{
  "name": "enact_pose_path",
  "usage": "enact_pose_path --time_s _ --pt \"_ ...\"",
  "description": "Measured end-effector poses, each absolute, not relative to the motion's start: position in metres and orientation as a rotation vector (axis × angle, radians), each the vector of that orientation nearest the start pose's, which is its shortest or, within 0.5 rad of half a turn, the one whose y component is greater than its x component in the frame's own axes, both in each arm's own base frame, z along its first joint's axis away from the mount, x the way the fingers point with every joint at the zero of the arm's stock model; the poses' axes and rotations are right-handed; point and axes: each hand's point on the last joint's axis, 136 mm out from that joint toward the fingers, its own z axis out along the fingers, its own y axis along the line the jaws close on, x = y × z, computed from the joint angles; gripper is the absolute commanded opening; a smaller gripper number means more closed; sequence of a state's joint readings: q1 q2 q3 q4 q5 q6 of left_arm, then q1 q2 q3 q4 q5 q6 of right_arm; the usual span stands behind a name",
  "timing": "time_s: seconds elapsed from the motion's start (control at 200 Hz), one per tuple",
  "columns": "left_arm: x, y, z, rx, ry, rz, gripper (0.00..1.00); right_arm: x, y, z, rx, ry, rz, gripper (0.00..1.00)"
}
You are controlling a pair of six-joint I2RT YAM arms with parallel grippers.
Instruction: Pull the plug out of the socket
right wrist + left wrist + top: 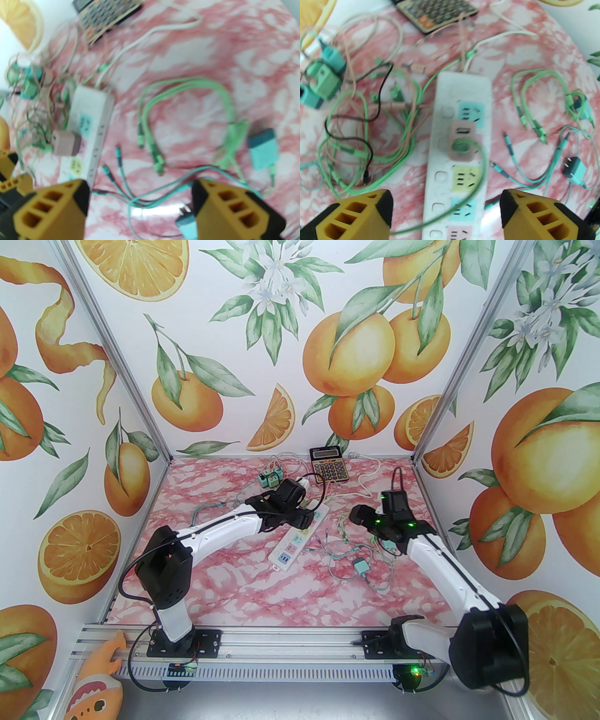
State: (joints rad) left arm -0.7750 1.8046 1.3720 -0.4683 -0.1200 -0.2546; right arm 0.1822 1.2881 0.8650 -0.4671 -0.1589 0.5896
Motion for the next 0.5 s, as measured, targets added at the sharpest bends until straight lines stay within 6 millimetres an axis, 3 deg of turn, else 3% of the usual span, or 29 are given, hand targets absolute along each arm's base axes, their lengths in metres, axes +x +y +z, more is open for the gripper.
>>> enact_pose_path --time_s 0.025,0.045,0.065,0.21,0.5 --pt "0.356 -0.32 0.126 0.594 2.425 -0.294 0.7 0.338 0.095 0.128 0.433 2.495 0.527 0.87" --pt "0.354 -0.32 0.123 0.598 2.432 -0.296 0.7 0.338 0.098 0.125 0.424 2.505 0.53 0.97" --pt "0.353 -0.319 0.121 0.601 2.437 -0.298 0.69 0.339 0.101 0.123 0.417 2.512 0.534 0.99" --pt "0.351 -0.323 0.111 0.617 2.452 -0.324 0.68 0.346 0.121 0.113 0.376 2.547 0.556 1.0" --pt "0.379 -0.323 0.069 0.592 2.503 -0.309 0.65 0.365 0.141 0.117 0.325 2.543 0.593 1.0"
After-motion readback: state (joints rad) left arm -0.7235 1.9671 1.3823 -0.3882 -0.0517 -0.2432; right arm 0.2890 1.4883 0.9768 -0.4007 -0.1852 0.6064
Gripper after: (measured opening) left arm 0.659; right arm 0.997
